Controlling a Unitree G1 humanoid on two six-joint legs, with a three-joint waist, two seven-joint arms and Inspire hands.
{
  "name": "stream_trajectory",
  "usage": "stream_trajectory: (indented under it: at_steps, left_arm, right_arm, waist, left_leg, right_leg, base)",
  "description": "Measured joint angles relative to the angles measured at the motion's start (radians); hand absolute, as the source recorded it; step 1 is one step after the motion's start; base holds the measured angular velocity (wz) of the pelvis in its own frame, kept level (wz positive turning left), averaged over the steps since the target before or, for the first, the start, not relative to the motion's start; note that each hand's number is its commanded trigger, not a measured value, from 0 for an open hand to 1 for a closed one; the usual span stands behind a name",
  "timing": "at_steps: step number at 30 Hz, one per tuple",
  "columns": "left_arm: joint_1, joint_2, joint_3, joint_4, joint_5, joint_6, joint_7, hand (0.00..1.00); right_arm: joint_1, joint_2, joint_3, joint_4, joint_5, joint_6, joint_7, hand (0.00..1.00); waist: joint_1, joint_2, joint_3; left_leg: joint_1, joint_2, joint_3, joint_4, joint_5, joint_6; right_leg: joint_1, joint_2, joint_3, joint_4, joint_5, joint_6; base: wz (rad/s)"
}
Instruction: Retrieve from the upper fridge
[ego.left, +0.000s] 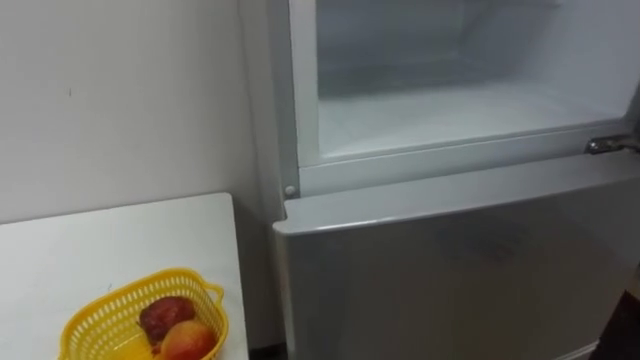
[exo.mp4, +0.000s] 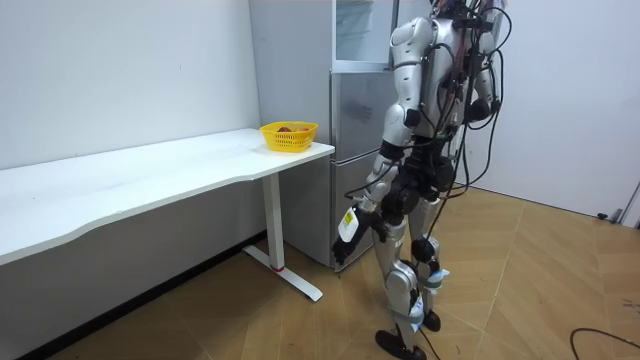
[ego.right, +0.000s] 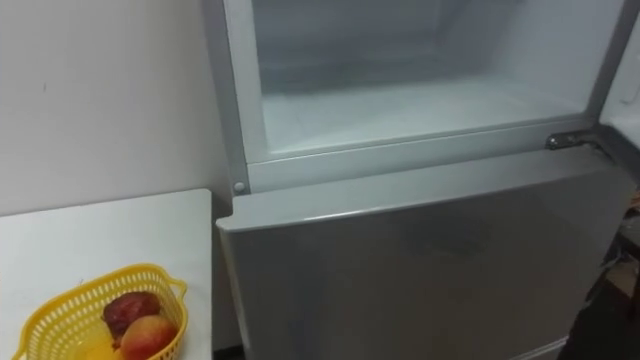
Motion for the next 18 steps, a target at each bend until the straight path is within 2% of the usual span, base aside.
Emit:
stream_trajectory:
  at_steps: [6,8,11,13,16,18]
  left_arm:
    - [0.045,0.005,0.008,-0.039,-0.029,0.006,-0.007,0.00]
    - [0.054,0.005,0.039,-0.040,-0.029,0.006,-0.020,0.00]
    - [0.064,0.011,0.106,-0.049,-0.029,0.005,-0.023,0.00]
    - [0.065,0.016,0.143,-0.051,-0.029,0.004,-0.021,0.00]
    - [0.084,0.037,0.164,-0.084,-0.029,0.004,-0.019,0.00]
    - [0.095,0.039,0.194,-0.108,-0.029,0.004,-0.016,0.00]
  right_arm:
    - [-0.003,0.001,-0.080,0.031,0.373,0.004,-0.013,0.00]
    - [-0.029,0.000,-0.136,0.069,0.478,0.009,-0.015,0.00]
    - [-0.087,-0.006,-0.242,0.127,0.512,0.012,-0.044,0.00]
    - [-0.099,-0.027,-0.295,0.133,0.536,0.012,-0.060,0.00]
    - [-0.121,-0.048,-0.378,0.134,0.585,0.008,-0.082,0.00]
    - [-0.142,-0.050,-0.428,0.136,0.645,0.004,-0.095,0.00]
  waist:
    - [-0.004,-0.017,0.0002]
    - [-0.014,-0.019,0.0003]
    - [-0.028,-0.027,-0.0008]
    - [-0.028,-0.031,-0.0003]
    - [-0.034,-0.046,-0.0004]
    - [-0.040,-0.057,0.0002]
  left_leg:
    - [0.010,-0.002,-0.005,0.000,0.000,0.000]
    - [0.009,-0.003,-0.012,0.000,0.000,0.000]
    - [0.006,-0.004,-0.013,0.003,0.000,0.000]
    - [0.005,-0.004,-0.015,0.004,0.000,0.000]
    - [-0.003,-0.003,-0.015,0.004,0.001,0.000]
    - [-0.003,-0.002,-0.014,0.004,0.001,0.000]
  right_leg:
    - [0.000,0.000,0.012,0.002,-0.011,0.002]
    - [0.003,-0.002,0.007,0.002,-0.011,0.002]
    - [0.004,-0.003,-0.005,0.004,-0.012,0.002]
    - [0.003,-0.003,-0.006,0.003,-0.012,0.002]
    - [-0.003,-0.002,-0.005,0.003,-0.012,0.002]
    - [-0.006,-0.002,-0.004,0.003,-0.012,0.001]
  base:
    - [0.01]
    - [0.11]
    - [0.05]
    - [0.00]
    - [0.00]
    - [0.00]
